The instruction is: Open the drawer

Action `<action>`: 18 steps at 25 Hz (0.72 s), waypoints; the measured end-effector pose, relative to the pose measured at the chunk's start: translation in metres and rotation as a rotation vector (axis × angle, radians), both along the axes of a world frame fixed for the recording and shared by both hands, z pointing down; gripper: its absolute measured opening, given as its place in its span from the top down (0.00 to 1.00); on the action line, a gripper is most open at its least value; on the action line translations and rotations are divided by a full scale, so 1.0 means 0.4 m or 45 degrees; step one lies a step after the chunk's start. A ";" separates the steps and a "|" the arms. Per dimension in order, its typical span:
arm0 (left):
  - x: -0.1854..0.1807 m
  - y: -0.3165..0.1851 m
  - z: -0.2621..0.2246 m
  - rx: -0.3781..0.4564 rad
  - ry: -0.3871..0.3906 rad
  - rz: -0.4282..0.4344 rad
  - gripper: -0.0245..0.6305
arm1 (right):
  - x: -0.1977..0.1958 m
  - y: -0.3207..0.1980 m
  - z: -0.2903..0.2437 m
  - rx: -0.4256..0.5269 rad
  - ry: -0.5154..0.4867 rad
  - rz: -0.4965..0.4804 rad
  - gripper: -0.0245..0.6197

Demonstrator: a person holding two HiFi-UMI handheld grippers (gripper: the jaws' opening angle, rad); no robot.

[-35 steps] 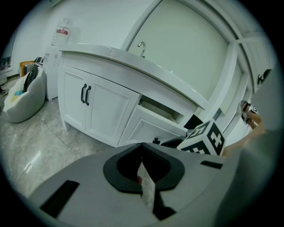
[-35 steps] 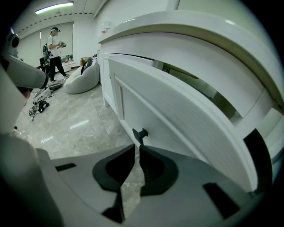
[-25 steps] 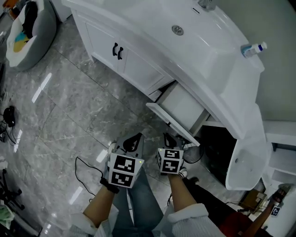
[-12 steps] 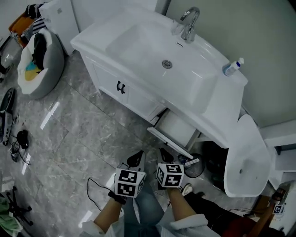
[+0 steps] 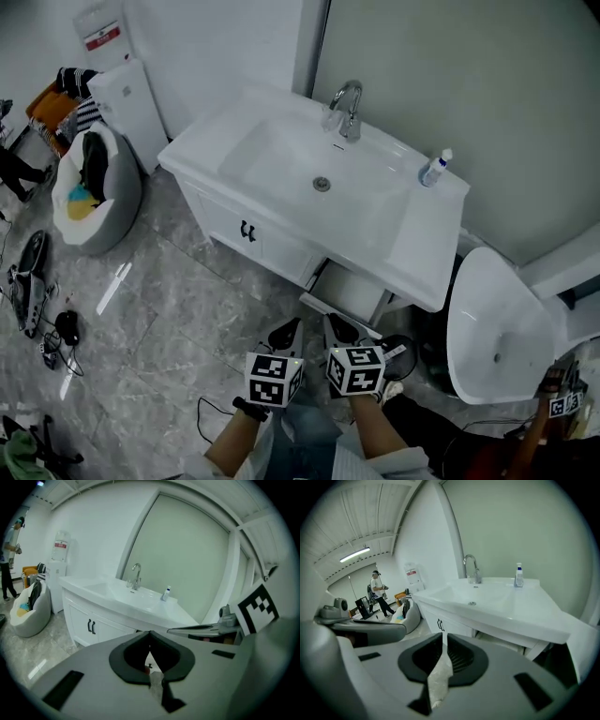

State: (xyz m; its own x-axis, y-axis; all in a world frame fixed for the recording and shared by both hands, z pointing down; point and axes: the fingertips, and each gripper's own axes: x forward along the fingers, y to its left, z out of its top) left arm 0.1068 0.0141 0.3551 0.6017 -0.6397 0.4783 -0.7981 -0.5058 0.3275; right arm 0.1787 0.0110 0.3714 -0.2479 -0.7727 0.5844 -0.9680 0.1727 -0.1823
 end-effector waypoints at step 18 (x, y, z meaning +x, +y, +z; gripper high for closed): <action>0.076 -0.022 -0.402 0.340 0.087 0.118 0.94 | -0.038 -0.010 -0.469 0.396 -0.156 -0.207 0.95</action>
